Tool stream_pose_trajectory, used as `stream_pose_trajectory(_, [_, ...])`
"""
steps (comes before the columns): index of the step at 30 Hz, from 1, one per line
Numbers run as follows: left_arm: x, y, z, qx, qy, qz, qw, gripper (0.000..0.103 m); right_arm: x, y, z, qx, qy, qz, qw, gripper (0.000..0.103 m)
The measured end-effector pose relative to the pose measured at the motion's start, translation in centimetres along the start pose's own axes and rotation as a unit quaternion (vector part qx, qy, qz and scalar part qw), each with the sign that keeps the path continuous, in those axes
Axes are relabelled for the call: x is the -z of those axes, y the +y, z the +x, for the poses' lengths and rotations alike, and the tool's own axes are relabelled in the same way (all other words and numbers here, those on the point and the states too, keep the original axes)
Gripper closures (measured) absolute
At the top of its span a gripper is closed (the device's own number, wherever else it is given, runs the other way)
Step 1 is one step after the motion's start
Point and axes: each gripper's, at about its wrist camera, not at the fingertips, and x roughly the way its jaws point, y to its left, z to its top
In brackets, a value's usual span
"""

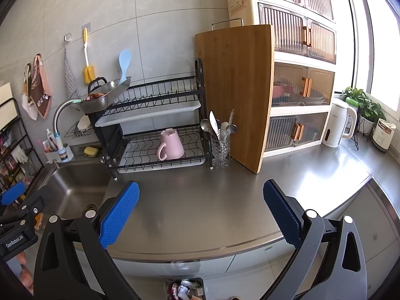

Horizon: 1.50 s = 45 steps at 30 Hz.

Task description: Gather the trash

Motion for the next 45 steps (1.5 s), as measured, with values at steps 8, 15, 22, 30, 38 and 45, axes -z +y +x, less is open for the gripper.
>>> stream_pose_trajectory(8, [-0.1, -0.2, 0.3, 0.006, 0.003, 0.003, 1.0, 0.008, -0.3, -0.2, -0.8, 0.009, -0.009, 0.003, 1.0, 0.003])
stream_pose_trajectory(15, [-0.2, -0.3, 0.9, 0.004, 0.008, 0.002, 1.0, 0.008, -0.4, -0.1, -0.4, 0.008, -0.002, -0.002, 1.0, 0.003])
stream_pose_trajectory(22, [-0.1, 0.1, 0.5, -0.001, 0.008, 0.001, 1.0, 0.008, -0.6, 0.6, -0.5, 0.002, -0.006, -0.005, 1.0, 0.003])
stream_pose_trajectory(30, [-0.1, 0.4, 0.5, 0.006, 0.014, -0.002, 0.9999, 0.008, -0.6, 1.2, -0.9, 0.003, -0.008, -0.008, 1.0, 0.003])
stream_pose_trajectory(38, [0.2, 0.3, 0.3, 0.01, -0.005, -0.001, 0.9999, 0.008, -0.3, 1.2, -0.8, 0.01, -0.006, -0.004, 1.0, 0.003])
stream_pose_trajectory(45, [0.2, 0.3, 0.7, 0.001, 0.013, 0.001, 0.9999, 0.008, -0.1, 1.1, -0.6, 0.009, -0.004, -0.003, 1.0, 0.003])
